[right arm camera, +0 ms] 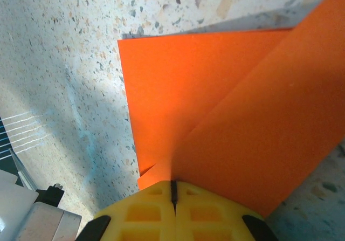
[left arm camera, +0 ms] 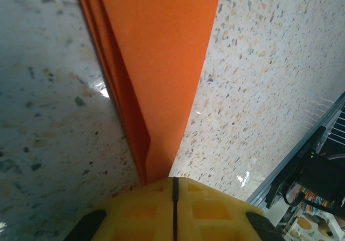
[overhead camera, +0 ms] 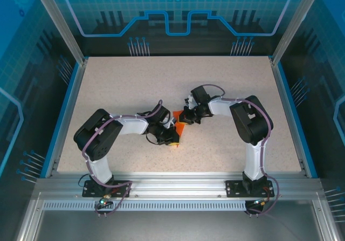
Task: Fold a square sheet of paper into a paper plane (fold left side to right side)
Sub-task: Fold the wing for the fifth time at the center of the table.
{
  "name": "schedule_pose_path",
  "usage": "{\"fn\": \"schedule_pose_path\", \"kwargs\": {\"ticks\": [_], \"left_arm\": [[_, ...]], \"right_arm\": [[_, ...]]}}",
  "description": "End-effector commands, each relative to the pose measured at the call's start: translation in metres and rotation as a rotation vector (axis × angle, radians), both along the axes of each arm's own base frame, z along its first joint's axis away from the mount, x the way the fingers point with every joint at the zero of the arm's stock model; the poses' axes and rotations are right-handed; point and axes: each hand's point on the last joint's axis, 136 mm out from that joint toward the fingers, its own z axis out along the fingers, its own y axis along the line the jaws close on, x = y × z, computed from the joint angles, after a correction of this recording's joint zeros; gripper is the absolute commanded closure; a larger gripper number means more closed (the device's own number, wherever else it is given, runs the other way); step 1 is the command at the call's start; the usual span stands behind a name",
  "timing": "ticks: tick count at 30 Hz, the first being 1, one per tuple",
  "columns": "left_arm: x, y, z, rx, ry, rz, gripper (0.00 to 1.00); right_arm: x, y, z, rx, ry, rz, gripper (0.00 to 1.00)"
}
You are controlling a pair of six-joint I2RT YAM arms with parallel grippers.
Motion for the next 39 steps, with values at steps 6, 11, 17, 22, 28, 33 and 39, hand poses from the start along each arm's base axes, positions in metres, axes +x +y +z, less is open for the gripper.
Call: {"fn": "schedule_pose_path", "kwargs": {"ticks": [6, 11, 17, 22, 28, 33, 39], "left_arm": [[-0.027, 0.012, -0.017, 0.049, 0.095, -0.001, 0.91], [-0.033, 0.015, -0.017, 0.056, 0.099, -0.001, 0.91], [-0.039, 0.016, -0.014, 0.051, 0.1, -0.008, 0.91], [-0.036, 0.014, -0.009, 0.039, 0.082, -0.01, 0.91], [-0.028, 0.006, 0.004, 0.004, 0.06, -0.002, 0.9], [-0.012, -0.004, 0.028, -0.02, 0.007, -0.002, 0.88], [-0.011, -0.007, 0.024, -0.022, 0.023, -0.012, 0.88]], "right_arm": [[-0.026, -0.041, -0.054, -0.206, 0.14, -0.037, 1.0], [-0.026, -0.043, -0.055, -0.21, 0.145, -0.04, 1.0], [-0.024, -0.043, -0.054, -0.209, 0.146, -0.04, 1.0], [-0.024, -0.043, -0.055, -0.208, 0.147, -0.04, 1.0], [-0.024, -0.042, -0.054, -0.204, 0.149, -0.038, 1.0], [-0.024, -0.041, -0.055, -0.203, 0.15, -0.036, 1.0], [-0.025, -0.041, -0.055, -0.202, 0.15, -0.035, 1.0]]}}
